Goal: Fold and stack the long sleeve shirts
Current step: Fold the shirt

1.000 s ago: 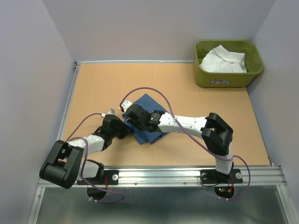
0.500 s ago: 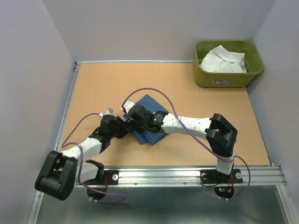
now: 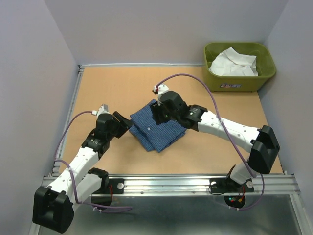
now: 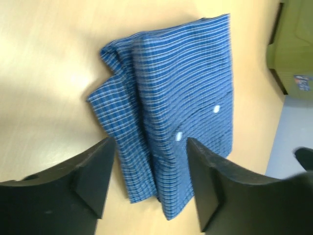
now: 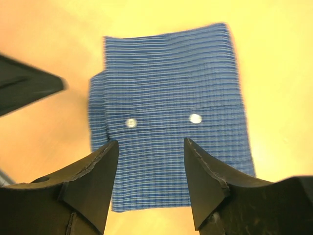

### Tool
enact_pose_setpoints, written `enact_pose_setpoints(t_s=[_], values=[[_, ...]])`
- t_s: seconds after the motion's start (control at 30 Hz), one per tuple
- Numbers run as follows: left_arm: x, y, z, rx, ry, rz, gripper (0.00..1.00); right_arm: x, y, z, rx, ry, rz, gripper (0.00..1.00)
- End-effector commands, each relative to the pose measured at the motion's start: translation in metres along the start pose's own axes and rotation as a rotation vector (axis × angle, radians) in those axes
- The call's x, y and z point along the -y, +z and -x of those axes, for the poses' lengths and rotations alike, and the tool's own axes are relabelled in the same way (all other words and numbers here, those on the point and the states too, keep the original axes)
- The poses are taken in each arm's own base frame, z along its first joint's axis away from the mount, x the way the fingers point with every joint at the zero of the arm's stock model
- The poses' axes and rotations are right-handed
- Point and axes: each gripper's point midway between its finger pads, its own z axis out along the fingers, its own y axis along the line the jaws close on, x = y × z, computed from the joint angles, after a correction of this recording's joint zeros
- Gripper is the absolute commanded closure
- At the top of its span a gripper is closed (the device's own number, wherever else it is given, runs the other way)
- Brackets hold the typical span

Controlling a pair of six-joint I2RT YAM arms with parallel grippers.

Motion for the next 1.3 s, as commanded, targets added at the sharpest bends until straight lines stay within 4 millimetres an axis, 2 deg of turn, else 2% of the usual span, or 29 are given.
enact_pose_setpoints(t_s=[0.0, 0.03, 0.07, 0.17, 0.2, 0.23, 0.27, 0.33, 0.37, 0.43, 0.47, 0.5, 0.6, 0.63, 0.7, 0.77, 0.8, 0.93, 1.0, 1.1, 1.13, 1.2, 1.27], values=[[0.035, -0.005, 0.012, -0.024, 0.054, -0.077, 0.48, -0.010, -0.014, -0.009, -0.023, 0.132, 0.132, 0.40], [0.052, -0.005, 0.016, -0.023, 0.052, -0.131, 0.59, -0.012, -0.015, -0.008, -0.016, 0.141, 0.149, 0.40], [0.059, -0.005, 0.013, -0.045, 0.048, -0.157, 0.63, -0.018, -0.018, -0.010, -0.023, 0.149, 0.194, 0.41], [0.093, 0.002, 0.020, -0.053, 0.043, -0.257, 0.70, -0.026, -0.022, -0.010, -0.010, 0.197, 0.270, 0.53], [0.098, 0.006, 0.021, -0.057, 0.058, -0.263, 0.71, -0.032, -0.021, -0.018, -0.032, 0.220, 0.310, 0.60], [0.097, 0.017, 0.019, -0.072, 0.065, -0.244, 0.73, -0.032, -0.019, -0.019, -0.033, 0.233, 0.326, 0.62], [0.107, 0.020, 0.025, -0.065, 0.076, -0.257, 0.77, -0.039, -0.019, -0.018, -0.031, 0.255, 0.373, 0.66], [0.109, 0.036, 0.021, -0.089, 0.081, -0.257, 0.80, -0.042, -0.012, -0.023, -0.043, 0.276, 0.412, 0.71], [0.109, 0.041, 0.020, -0.094, 0.080, -0.258, 0.82, -0.050, -0.013, -0.028, -0.064, 0.286, 0.462, 0.74], [0.096, 0.058, 0.011, -0.125, 0.062, -0.220, 0.86, -0.052, -0.007, -0.036, -0.086, 0.304, 0.487, 0.78], [0.093, 0.064, 0.008, -0.127, 0.056, -0.221, 0.87, -0.055, 0.000, -0.049, -0.119, 0.325, 0.508, 0.83], [0.081, 0.075, 0.001, -0.146, 0.044, -0.187, 0.88, -0.056, 0.004, -0.056, -0.135, 0.338, 0.519, 0.86], [0.061, 0.089, -0.011, -0.161, 0.009, -0.152, 0.91, -0.053, 0.018, -0.082, -0.187, 0.386, 0.538, 0.89], [0.047, 0.098, -0.016, -0.169, 0.000, -0.107, 0.92, -0.048, 0.023, -0.089, -0.199, 0.398, 0.531, 0.89], [0.031, 0.107, -0.020, -0.173, -0.011, -0.069, 0.94, -0.047, 0.033, -0.117, -0.267, 0.424, 0.544, 0.92], [0.012, 0.119, -0.025, -0.187, -0.023, -0.017, 0.94, -0.045, 0.040, -0.134, -0.305, 0.446, 0.562, 0.94], [0.008, 0.123, -0.026, -0.190, -0.027, -0.005, 0.95, -0.046, 0.043, -0.155, -0.362, 0.464, 0.572, 0.97], [-0.015, 0.140, -0.029, -0.205, -0.028, 0.061, 0.95, -0.039, 0.050, -0.187, -0.420, 0.502, 0.553, 0.99], [-0.020, 0.144, -0.026, -0.200, -0.034, 0.075, 0.95, -0.037, 0.050, -0.188, -0.418, 0.502, 0.554, 0.99], [-0.023, 0.146, -0.025, -0.208, -0.032, 0.076, 0.95, -0.033, 0.044, -0.170, -0.366, 0.487, 0.557, 0.99], [-0.019, 0.145, -0.021, -0.201, -0.019, 0.067, 0.94, -0.029, 0.040, -0.154, -0.322, 0.486, 0.557, 0.99], [-0.013, 0.143, -0.020, -0.206, -0.005, 0.048, 0.92, -0.021, 0.036, -0.136, -0.271, 0.496, 0.549, 0.99], [0.002, 0.136, -0.014, -0.206, 0.018, 0.003, 0.88, -0.003, 0.029, -0.110, -0.195, 0.510, 0.532, 0.98]])
